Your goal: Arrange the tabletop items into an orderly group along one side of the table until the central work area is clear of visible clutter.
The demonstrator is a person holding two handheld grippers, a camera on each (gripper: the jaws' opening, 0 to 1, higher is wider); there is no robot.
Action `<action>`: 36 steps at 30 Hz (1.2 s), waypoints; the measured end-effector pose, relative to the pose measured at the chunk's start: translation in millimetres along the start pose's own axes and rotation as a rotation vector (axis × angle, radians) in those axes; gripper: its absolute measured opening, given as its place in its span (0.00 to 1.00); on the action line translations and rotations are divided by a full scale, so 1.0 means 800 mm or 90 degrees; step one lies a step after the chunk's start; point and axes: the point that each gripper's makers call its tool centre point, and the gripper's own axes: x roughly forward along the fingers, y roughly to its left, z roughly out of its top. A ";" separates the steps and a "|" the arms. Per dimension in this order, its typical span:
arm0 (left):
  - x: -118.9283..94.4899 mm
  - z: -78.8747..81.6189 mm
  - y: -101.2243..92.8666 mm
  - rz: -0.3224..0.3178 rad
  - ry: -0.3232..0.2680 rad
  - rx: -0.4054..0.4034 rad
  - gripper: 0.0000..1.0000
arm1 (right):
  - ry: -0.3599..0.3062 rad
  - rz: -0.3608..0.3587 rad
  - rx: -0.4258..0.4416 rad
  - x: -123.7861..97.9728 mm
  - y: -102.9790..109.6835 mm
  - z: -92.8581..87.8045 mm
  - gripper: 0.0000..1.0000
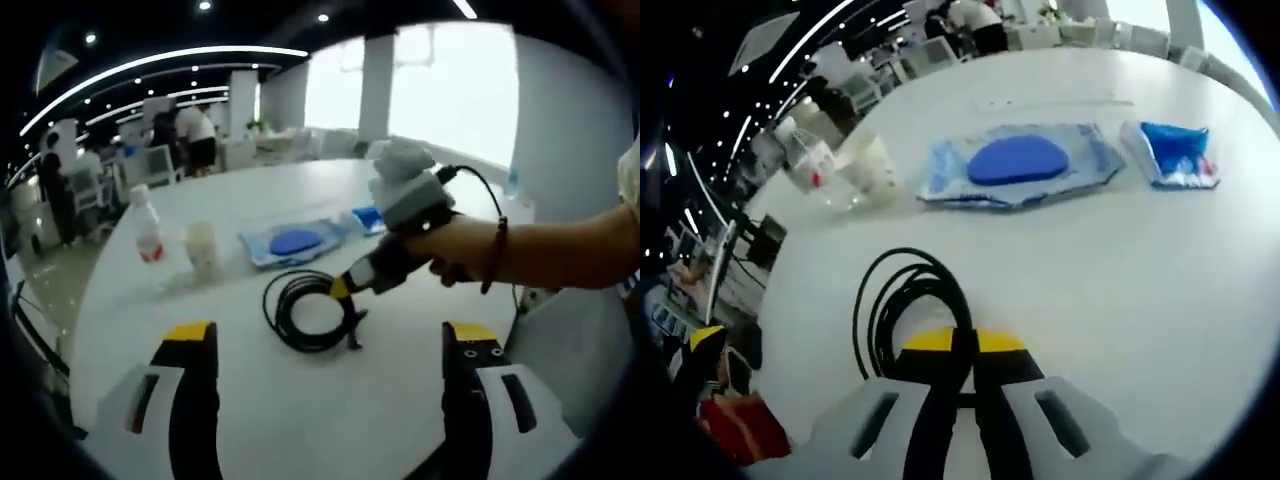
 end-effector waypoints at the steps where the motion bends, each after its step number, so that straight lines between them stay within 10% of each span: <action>1: 0.000 0.002 -0.002 -0.008 -0.006 -0.011 0.89 | -0.005 0.001 0.002 -0.003 -0.002 0.002 0.04; 15: -0.001 0.014 -0.006 -0.012 -0.037 0.007 0.90 | -0.046 0.039 0.018 -0.057 -0.027 0.036 0.04; 36: 0.005 0.013 0.005 0.019 -0.026 0.014 0.98 | -0.053 -0.029 0.097 -0.079 -0.145 0.063 0.04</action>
